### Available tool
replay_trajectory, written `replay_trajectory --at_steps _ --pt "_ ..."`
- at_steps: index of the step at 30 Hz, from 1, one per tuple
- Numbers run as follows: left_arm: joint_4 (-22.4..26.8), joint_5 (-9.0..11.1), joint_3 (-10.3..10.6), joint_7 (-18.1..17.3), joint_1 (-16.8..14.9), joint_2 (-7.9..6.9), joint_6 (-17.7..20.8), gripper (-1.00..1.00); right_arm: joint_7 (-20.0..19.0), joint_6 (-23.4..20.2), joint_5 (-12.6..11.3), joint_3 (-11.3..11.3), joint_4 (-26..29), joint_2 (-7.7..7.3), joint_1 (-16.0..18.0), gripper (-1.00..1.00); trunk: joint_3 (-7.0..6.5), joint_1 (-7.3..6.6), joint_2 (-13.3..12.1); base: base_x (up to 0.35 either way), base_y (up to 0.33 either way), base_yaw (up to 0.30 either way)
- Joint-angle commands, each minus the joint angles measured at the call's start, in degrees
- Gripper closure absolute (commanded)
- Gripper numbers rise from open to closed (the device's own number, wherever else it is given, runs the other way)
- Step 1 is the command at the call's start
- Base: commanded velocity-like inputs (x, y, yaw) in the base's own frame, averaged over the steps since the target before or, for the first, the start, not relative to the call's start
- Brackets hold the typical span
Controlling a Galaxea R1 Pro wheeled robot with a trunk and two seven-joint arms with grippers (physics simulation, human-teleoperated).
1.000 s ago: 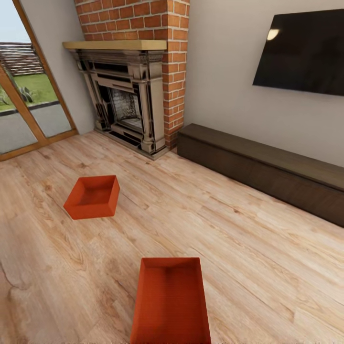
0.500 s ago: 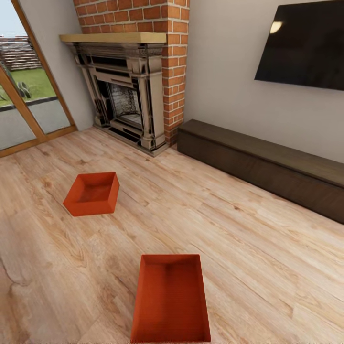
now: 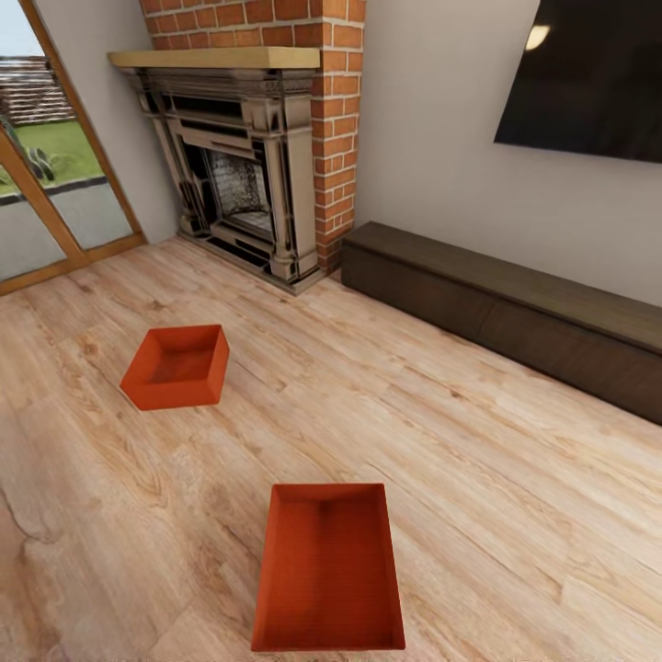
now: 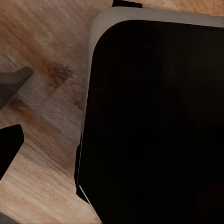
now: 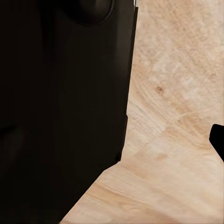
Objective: Move the two storage containers from the living room to the garage. In the garage, place one container on the floor and stack the other container on top of it (either order is fine).
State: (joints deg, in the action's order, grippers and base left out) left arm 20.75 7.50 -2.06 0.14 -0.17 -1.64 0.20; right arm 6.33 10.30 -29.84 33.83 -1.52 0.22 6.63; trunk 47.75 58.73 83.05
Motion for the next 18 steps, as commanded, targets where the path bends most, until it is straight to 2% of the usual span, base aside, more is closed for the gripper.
replay_trajectory --at_steps 1,8,18 --pt "0.0 0.6 0.0 0.0 0.0 -0.28 -0.1 -1.00 0.0 0.3 -0.5 0.5 -0.1 0.04 0.0 -1.00 0.13 0.00 0.0 0.000 0.000 0.000" --pt "0.0 0.6 0.0 0.0 0.0 -1.01 -0.3 -1.00 0.0 0.3 -0.5 0.5 -0.1 0.05 0.0 -1.00 0.78 0.00 0.0 0.000 0.000 0.000" --pt "0.0 0.7 0.0 0.0 0.0 -1.07 -0.3 -1.00 0.0 0.3 -0.5 0.5 -0.1 0.04 0.0 -1.00 1.70 0.00 0.0 0.000 0.000 0.000"
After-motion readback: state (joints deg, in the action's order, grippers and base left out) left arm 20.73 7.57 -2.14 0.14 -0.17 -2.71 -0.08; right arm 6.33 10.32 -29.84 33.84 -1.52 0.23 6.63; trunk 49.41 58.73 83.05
